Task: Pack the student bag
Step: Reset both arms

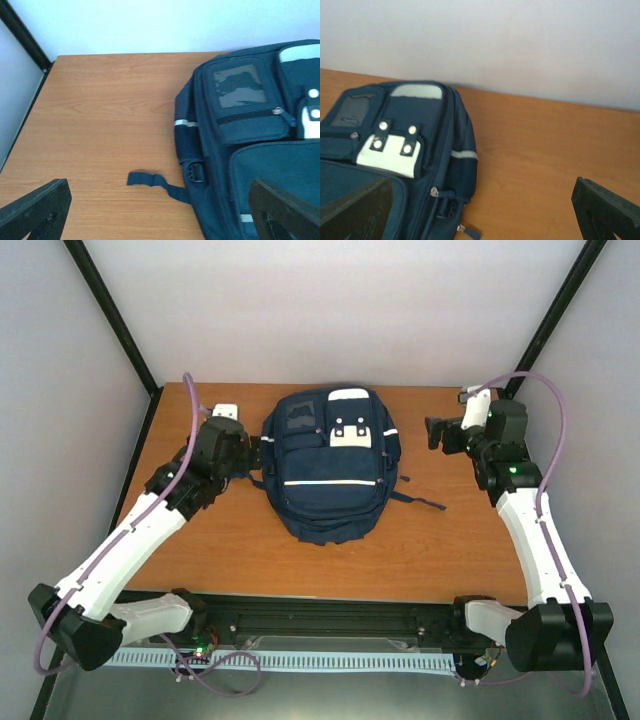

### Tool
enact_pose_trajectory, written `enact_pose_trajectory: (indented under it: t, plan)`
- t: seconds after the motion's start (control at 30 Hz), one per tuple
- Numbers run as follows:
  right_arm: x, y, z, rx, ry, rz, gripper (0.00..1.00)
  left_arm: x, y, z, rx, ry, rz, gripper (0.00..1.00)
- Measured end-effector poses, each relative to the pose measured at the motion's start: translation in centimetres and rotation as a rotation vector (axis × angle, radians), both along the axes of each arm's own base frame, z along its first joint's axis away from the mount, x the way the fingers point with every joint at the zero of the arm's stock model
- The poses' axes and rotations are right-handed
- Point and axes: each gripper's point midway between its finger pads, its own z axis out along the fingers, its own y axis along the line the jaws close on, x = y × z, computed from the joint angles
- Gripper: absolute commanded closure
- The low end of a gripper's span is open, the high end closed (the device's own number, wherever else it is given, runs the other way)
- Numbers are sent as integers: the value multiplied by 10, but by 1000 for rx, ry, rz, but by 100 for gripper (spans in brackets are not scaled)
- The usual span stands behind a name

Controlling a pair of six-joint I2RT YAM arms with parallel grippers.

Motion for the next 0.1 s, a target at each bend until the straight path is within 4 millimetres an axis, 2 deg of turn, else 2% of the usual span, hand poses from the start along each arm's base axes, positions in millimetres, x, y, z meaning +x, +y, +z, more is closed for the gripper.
enact_pose_trajectory:
  t: [0.1]
  plan:
    - [1, -5, -29, 30, 49, -49, 0, -2, 14, -12, 37, -12, 56, 0]
